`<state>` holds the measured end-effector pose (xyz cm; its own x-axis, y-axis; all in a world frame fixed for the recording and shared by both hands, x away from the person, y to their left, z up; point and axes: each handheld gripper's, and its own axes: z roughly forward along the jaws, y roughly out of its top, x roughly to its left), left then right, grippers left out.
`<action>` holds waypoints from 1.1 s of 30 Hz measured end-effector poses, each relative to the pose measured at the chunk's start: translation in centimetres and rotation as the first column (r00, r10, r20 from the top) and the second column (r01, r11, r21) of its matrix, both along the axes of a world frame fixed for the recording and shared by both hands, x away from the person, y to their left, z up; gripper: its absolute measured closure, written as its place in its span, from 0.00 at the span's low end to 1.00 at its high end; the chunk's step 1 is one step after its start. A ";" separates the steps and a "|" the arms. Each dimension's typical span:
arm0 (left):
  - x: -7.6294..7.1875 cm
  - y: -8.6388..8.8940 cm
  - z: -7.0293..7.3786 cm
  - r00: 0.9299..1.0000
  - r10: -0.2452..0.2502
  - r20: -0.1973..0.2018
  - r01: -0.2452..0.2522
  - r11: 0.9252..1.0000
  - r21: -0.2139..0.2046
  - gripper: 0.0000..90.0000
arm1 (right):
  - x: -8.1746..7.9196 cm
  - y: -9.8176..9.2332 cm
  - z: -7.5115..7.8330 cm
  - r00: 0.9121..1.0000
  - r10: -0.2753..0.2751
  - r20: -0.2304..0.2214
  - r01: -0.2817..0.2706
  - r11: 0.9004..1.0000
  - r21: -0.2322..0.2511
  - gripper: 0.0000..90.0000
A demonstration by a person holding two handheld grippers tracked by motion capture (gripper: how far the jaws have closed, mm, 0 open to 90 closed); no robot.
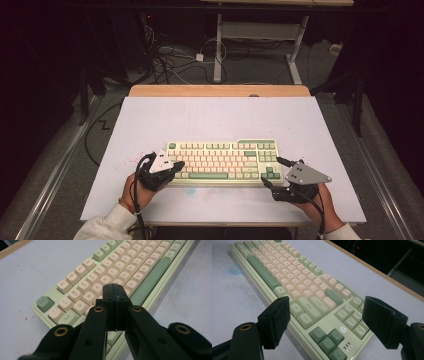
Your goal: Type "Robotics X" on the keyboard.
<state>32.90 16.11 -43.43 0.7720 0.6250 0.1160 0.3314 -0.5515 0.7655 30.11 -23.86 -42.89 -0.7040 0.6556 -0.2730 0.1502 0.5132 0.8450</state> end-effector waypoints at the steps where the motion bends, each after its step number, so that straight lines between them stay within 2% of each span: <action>1: 0.2 -0.2 0.1 1.000 0.000 -0.001 0.000 1.000 0.001 0.97 | 0.0 0.0 0.0 1.000 0.000 -0.002 0.000 1.000 0.001 0.26; 8: 1.4 -1.7 0.4 0.999 -0.022 -0.033 0.024 0.998 0.052 0.97 | 0.0 0.2 -0.4 1.000 0.007 -0.008 -0.007 1.000 -0.019 0.26; 16: 3.1 -3.2 0.3 0.998 -0.028 -0.052 0.031 0.997 0.069 0.97 | 0.1 0.2 -0.4 1.000 0.007 -0.009 -0.007 1.000 -0.020 0.26; 22: 4.3 -3.8 -0.1 0.996 -0.030 -0.090 0.038 0.996 0.085 0.97 | 0.1 0.2 -0.5 1.000 0.005 -0.003 -0.005 1.000 -0.018 0.26; 27: 5.1 -4.2 -0.5 0.995 -0.019 -0.097 0.028 0.995 0.092 0.97 | 0.1 0.2 -0.5 1.000 0.003 0.000 -0.003 1.000 -0.020 0.26; 33: 5.6 -5.0 -0.7 0.994 -0.036 -0.102 0.046 0.993 0.105 0.97 | 0.1 0.3 -0.6 1.000 0.008 -0.005 -0.008 1.000 -0.030 0.26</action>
<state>38.52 11.07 -44.09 0.8078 0.5806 0.1018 0.3784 -0.6431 0.6657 30.25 -23.54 -43.52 -0.7102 0.6418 -0.2894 0.1499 0.5395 0.8285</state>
